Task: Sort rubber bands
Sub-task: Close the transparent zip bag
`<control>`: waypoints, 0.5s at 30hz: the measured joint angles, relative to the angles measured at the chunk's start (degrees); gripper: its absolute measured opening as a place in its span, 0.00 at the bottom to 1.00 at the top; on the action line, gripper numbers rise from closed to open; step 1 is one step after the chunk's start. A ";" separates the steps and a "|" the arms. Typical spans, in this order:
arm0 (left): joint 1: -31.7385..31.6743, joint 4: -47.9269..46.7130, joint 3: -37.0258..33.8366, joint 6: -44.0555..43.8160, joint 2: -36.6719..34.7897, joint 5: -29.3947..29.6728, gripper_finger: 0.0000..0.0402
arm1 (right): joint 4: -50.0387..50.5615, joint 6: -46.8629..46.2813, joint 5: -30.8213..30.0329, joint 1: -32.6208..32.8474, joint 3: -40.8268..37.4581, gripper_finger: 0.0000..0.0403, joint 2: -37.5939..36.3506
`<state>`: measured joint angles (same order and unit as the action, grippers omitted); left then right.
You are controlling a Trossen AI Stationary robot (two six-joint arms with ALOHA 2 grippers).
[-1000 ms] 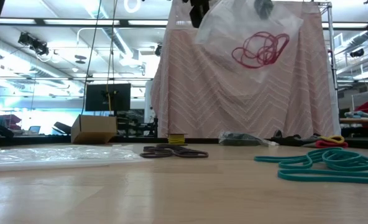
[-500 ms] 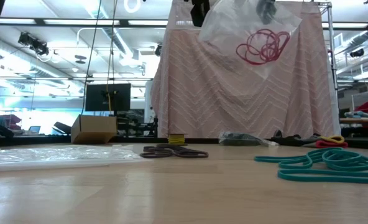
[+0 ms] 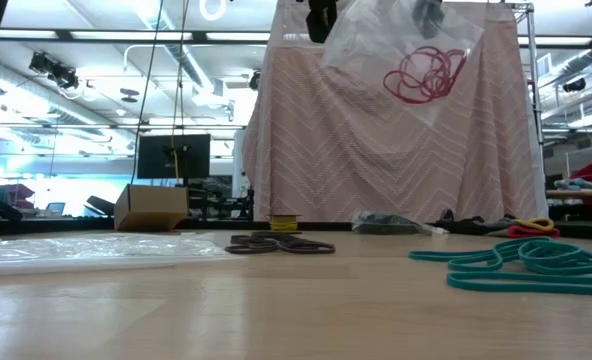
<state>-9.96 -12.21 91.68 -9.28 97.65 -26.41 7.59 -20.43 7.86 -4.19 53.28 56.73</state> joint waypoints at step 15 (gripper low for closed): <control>0.79 -2.32 -0.02 -0.07 1.78 0.48 0.10 | -4.77 -0.46 0.85 -0.04 -0.02 0.00 0.00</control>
<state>-9.17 -14.53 91.66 -9.34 99.43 -25.93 2.82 -20.88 8.71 -4.23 53.25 56.73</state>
